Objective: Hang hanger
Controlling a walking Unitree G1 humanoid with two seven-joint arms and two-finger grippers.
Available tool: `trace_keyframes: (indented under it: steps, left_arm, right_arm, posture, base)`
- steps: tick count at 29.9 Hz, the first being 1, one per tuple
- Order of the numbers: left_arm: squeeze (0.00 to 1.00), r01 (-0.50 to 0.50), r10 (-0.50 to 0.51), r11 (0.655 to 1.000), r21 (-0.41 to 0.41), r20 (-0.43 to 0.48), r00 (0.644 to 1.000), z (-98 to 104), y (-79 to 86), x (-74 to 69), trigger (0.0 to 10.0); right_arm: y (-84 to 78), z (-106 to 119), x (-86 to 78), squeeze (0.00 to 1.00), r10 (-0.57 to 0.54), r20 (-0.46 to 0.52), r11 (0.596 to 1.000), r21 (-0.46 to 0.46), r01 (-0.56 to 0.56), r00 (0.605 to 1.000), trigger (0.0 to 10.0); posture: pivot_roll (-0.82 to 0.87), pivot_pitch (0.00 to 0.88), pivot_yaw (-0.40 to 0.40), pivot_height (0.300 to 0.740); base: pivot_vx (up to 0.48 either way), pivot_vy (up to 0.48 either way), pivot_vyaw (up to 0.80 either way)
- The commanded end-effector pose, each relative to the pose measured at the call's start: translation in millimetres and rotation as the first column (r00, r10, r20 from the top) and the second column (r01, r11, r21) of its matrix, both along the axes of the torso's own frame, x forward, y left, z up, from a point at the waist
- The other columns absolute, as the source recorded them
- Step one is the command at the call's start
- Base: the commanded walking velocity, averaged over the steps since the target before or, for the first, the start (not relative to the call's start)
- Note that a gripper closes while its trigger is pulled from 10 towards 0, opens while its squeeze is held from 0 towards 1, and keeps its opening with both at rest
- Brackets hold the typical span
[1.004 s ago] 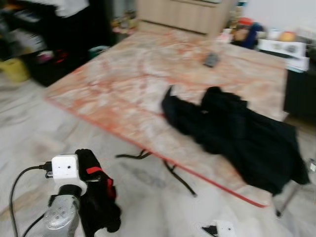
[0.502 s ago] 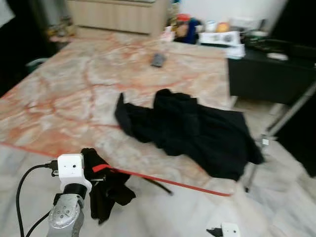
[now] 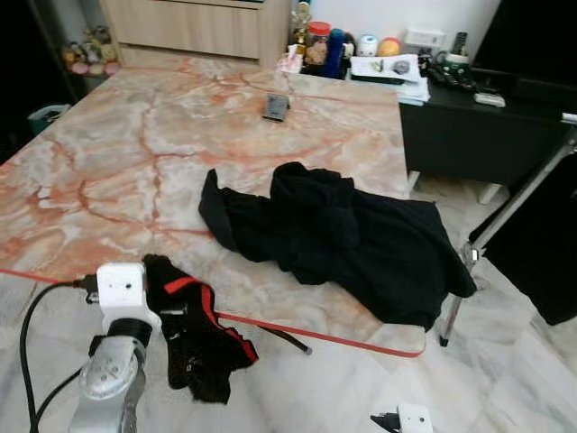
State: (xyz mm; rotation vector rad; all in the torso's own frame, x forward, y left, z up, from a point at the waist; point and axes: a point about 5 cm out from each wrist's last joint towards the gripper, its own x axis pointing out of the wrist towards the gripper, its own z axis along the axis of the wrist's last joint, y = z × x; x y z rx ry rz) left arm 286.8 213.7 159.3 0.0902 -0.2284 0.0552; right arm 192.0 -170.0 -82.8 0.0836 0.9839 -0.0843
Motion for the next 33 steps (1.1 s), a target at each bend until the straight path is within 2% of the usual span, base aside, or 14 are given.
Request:
trace_keyframes:
  steps: [1, 4, 11, 12, 13, 14, 15, 16, 18, 20, 21, 22, 25, 33]
  left_arm:
    - [0.00, 0.036, -0.041, 0.998, 0.043, 0.136, 0.990, 38, -4.4, 5.9, 10.0]
    - [0.00, 0.060, -0.074, 0.995, 0.078, 0.193, 0.978, 62, -5.0, 14.4, 10.0]
    - [0.00, 0.060, -0.074, 0.995, 0.078, 0.193, 0.978, 62, -5.0, 14.4, 10.0]
    - [0.00, 0.069, -0.086, 0.994, 0.086, 0.209, 0.974, 70, -5.2, 17.6, 10.0]
    - [0.00, 0.117, -0.146, 0.985, 0.130, 0.250, 0.957, 101, -14.0, 48.9, 10.0]
    - [0.00, 0.148, -0.191, 0.975, 0.166, 0.284, 0.940, 132, -22.6, 72.0, 10.0]
    - [0.00, 0.163, -0.216, 0.968, 0.192, 0.301, 0.929, 158, -29.5, 87.0, 10.0]
    - [0.00, 0.169, -0.227, 0.964, 0.205, 0.304, 0.925, 175, -34.8, 96.5, 10.0]
    - [0.00, 0.175, -0.227, 0.967, 0.187, 0.310, 0.923, 184, -38.5, 101.3, 10.0]
    - [0.00, 0.196, -0.237, 0.968, 0.154, 0.331, 0.913, 184, -42.5, 99.1, 10.0]
    - [0.00, 0.214, -0.241, 0.970, 0.118, 0.335, 0.911, 176, -45.1, 95.5, 10.0]
    - [0.00, 0.214, -0.241, 0.970, 0.118, 0.335, 0.911, 176, -45.1, 95.5, 10.0]
    - [0.00, 0.226, -0.248, 0.968, 0.105, 0.315, 0.916, 158, -46.9, 90.0, 10.0]
    - [0.00, 0.222, -0.236, 0.972, 0.080, 0.331, 0.914, 143, -33.8, 84.4, 10.0]
  right_arm:
    - [-1.5, -4, -7.7, 0.00, -0.016, -0.024, 1.000, 0.003, 0.016, 1.000, 10.0]
    - [-0.7, -4, -7.5, 0.00, -0.020, -0.023, 1.000, 0.005, 0.020, 1.000, 10.0]
    - [-0.7, -4, -7.5, 0.00, -0.020, -0.023, 1.000, 0.005, 0.020, 1.000, 10.0]
    - [-0.5, -4, -7.4, 0.00, -0.021, -0.023, 1.000, 0.006, 0.022, 1.000, 10.0]
    - [0.7, -3, -6.6, 0.00, -0.029, -0.020, 1.000, 0.009, 0.029, 0.999, 10.0]
    - [1.8, -3, -5.8, 0.00, -0.036, -0.018, 0.999, 0.012, 0.036, 0.999, 10.0]
    - [2.6, -3, -5.3, 0.00, -0.040, -0.016, 0.999, 0.014, 0.040, 0.999, 10.0]
    - [3.2, -3, -5.0, 0.00, -0.044, -0.014, 0.999, 0.016, 0.044, 0.999, 10.0]
    - [4.1, -3, -5.2, 0.00, -0.059, -0.012, 0.998, 0.020, 0.059, 0.998, 10.0]
    - [5.1, -3, -5.8, 0.00, -0.082, -0.009, 0.996, 0.028, 0.082, 0.997, 10.0]
    - [5.4, -3, -5.8, 0.00, -0.091, -0.008, 0.995, 0.031, 0.091, 0.996, 10.0]
    - [5.4, -3, -5.8, 0.00, -0.091, -0.008, 0.995, 0.031, 0.091, 0.996, 10.0]
    - [6.0, -3, -5.6, 0.00, -0.085, -0.012, 0.996, 0.028, 0.085, 0.996, 10.0]
    - [6.7, -3, -5.4, 0.00, -0.085, -0.010, 0.996, 0.032, 0.086, 0.996, 10.0]
  posture:
    - [0.14, 0.124, -0.031, 0.740]
    - [0.14, 0.122, -0.027, 0.740]
    - [0.14, 0.122, -0.027, 0.740]
    - [0.14, 0.120, -0.025, 0.740]
    - [0.15, 0.103, -0.004, 0.740]
    - [0.15, 0.100, -0.002, 0.740]
    - [0.15, 0.100, 0.001, 0.740]
    - [0.15, 0.098, 0.007, 0.740]
    - [0.13, 0.090, 0.022, 0.740]
    - [0.12, 0.088, 0.028, 0.740]
    - [0.12, 0.091, 0.025, 0.740]
    - [0.12, 0.091, 0.025, 0.740]
    - [0.13, 0.099, 0.021, 0.740]
    - [0.14, 0.103, 0.020, 0.740]
  base:
    - [0.000, 0.000, 0.00]
    - [0.000, 0.000, 0.00]
    - [0.000, 0.000, 0.00]
    - [0.000, 0.000, 0.00]
    - [0.000, 0.000, 0.00]
    - [0.000, 0.000, 0.00]
    - [0.000, 0.000, 0.00]
    - [0.000, 0.000, 0.00]
    - [0.000, 0.000, 0.00]
    - [0.000, 0.000, 0.00]
    - [0.000, 0.000, 0.00]
    - [0.000, 0.000, 0.00]
    - [0.000, 0.000, 0.00]
    - [0.000, 0.000, 0.00]
